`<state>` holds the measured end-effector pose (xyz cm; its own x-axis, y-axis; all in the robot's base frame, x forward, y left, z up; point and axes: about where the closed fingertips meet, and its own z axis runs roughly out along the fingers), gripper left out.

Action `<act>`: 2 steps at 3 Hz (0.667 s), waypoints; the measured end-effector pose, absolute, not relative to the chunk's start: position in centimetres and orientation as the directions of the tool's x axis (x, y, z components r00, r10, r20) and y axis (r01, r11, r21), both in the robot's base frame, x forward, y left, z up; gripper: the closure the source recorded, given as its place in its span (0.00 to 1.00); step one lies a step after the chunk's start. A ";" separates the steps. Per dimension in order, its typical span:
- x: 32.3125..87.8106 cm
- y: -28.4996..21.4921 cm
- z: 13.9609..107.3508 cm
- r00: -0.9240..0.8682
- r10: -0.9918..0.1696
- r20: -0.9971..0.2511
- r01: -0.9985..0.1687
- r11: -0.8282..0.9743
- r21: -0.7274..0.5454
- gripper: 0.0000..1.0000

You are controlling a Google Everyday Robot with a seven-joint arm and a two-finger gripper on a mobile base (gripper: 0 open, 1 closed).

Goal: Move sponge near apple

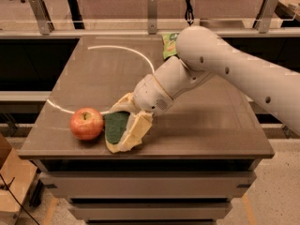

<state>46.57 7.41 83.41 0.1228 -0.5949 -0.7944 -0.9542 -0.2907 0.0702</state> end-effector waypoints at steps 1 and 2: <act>46.8 7.3 83.0 0.127 -0.605 -0.786 -0.961 -0.272 0.055 0.36; 47.8 6.8 83.4 0.133 -0.610 -0.781 -0.973 -0.230 0.013 0.12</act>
Offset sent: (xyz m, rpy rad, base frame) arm 0.0291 -0.0179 0.0066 -0.0050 -0.1167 -0.1302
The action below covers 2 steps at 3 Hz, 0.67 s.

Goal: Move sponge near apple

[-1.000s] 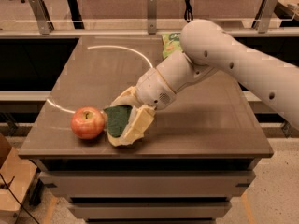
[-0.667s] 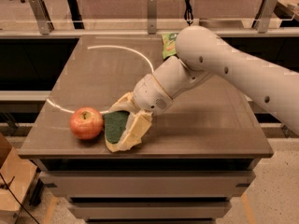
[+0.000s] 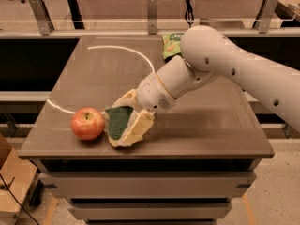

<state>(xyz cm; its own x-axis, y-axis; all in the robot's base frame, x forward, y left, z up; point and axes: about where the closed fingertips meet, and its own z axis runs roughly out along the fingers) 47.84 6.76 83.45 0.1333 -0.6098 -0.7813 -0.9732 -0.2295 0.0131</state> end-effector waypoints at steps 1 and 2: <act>48.8 6.4 84.3 0.149 -0.605 -0.782 -0.980 -0.194 -0.038 0.00; 48.8 6.4 84.3 0.150 -0.605 -0.782 -0.980 -0.194 -0.038 0.00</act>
Offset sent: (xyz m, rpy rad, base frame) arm 0.0076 -0.0033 0.0071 0.0103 -0.0401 -0.0296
